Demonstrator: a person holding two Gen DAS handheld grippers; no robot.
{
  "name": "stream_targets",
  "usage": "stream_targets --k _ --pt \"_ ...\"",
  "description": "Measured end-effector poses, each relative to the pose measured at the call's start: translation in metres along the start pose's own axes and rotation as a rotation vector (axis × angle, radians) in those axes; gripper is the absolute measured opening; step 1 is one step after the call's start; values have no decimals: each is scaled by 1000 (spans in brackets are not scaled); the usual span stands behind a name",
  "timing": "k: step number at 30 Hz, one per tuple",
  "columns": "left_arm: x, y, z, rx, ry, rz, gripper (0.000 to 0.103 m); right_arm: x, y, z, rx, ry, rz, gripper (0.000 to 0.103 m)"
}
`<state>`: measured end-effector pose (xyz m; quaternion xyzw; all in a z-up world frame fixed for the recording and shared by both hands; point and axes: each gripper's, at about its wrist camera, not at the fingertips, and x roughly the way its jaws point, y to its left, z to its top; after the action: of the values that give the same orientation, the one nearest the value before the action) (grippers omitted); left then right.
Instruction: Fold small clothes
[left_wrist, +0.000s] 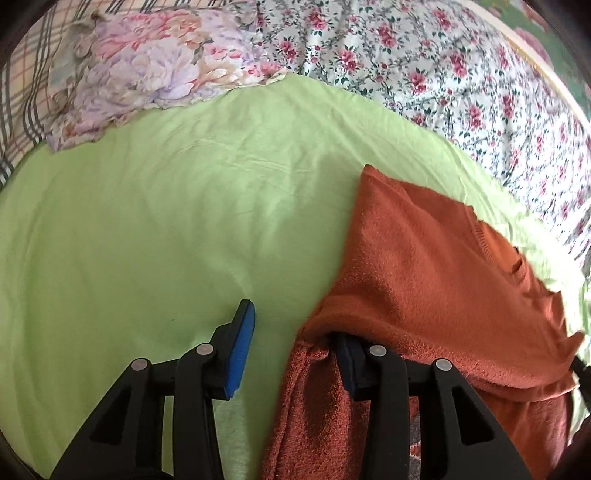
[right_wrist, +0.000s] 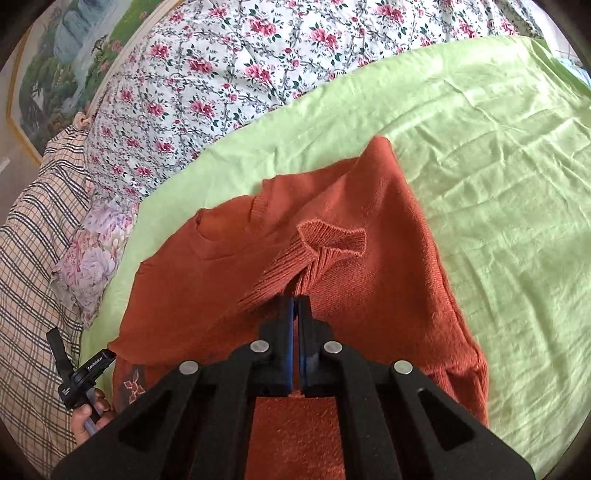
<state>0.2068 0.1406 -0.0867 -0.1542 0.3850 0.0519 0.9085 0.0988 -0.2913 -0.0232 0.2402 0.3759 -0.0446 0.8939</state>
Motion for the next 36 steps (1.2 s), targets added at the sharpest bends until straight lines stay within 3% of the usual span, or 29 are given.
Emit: stream_targets --k 4,6,9,10,11,12,13,14,17,21,26,32,36 --pt "0 0 -1 -7 -1 -6 42 11 0 -6 -15 73 -89 3" --pt "0 0 -2 -10 -2 -8 42 -2 -2 -7 -9 32 -177 3" --pt "2 -2 -2 -2 -2 2 43 -35 12 -2 -38 -104 -195 3" --pt "1 -3 -3 0 -2 6 43 -38 23 2 -79 -113 -175 4" --pt "1 -3 -3 2 -3 8 43 -34 31 7 -109 -89 -137 5" --pt "1 -3 -3 1 -3 6 43 -22 38 12 -124 -38 -61 13" --pt "1 -1 -3 -6 -2 -1 43 -10 42 13 -126 4 -20 29" --pt "1 0 -3 -13 -1 -9 43 5 44 13 -140 57 -31 37" --pt "1 3 -3 -26 6 -28 44 32 31 5 -153 173 -174 39" --pt "-13 -1 -10 24 43 -27 43 -7 0 -1 -65 110 -204 40" --pt "-59 6 -45 73 82 -119 42 -82 -24 -13 -35 31 -39 40" --pt "-119 21 -95 136 108 -170 46 -135 -42 -56 -59 88 171 40" --pt "-139 33 -131 185 167 -186 48 -157 -62 -99 -50 141 221 48"
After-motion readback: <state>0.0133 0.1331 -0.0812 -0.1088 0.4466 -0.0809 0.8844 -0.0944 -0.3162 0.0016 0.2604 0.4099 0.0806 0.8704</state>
